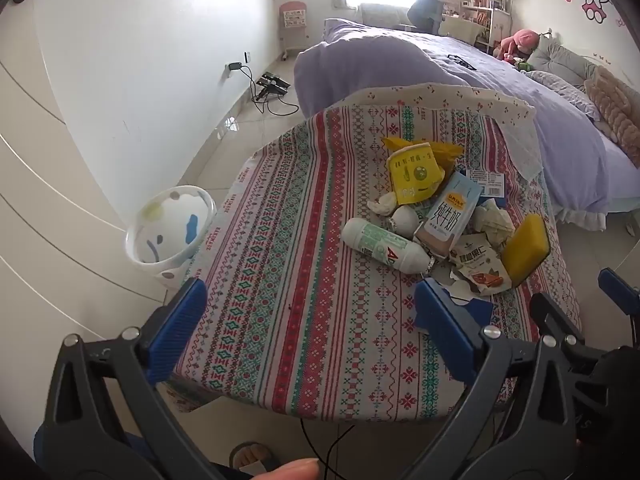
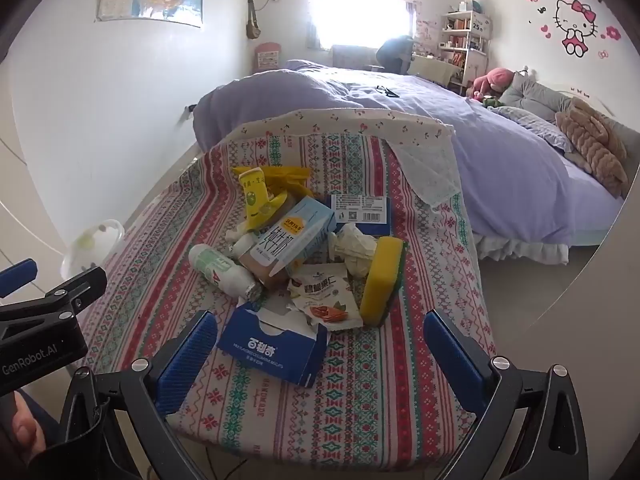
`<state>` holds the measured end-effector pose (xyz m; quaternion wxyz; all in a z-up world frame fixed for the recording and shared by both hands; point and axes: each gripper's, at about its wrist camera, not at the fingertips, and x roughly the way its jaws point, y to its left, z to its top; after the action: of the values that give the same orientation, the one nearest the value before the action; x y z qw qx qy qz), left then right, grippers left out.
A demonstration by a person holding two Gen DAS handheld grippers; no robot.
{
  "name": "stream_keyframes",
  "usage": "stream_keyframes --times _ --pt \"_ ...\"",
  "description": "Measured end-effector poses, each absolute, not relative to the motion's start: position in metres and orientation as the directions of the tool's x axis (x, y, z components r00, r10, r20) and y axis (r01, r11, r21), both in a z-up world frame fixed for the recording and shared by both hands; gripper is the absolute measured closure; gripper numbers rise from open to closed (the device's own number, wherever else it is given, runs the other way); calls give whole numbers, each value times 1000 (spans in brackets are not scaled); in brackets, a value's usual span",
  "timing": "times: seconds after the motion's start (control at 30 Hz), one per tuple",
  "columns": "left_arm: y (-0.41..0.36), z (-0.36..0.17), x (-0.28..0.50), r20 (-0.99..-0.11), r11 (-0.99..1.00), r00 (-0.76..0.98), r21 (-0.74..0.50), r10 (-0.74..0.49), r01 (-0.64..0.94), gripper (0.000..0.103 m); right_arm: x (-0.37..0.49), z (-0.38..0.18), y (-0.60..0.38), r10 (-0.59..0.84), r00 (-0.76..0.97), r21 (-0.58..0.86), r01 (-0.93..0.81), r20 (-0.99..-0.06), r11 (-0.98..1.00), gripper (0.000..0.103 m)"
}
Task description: Collect trash
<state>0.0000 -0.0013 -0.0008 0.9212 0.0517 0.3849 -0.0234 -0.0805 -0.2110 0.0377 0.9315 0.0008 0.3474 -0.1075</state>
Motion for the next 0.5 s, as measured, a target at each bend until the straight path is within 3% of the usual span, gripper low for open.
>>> stream_keyframes --times 0.5 --pt "-3 -8 -3 -730 996 682 30 -32 79 0 -80 39 -209 -203 743 -80 199 -638 977 0"
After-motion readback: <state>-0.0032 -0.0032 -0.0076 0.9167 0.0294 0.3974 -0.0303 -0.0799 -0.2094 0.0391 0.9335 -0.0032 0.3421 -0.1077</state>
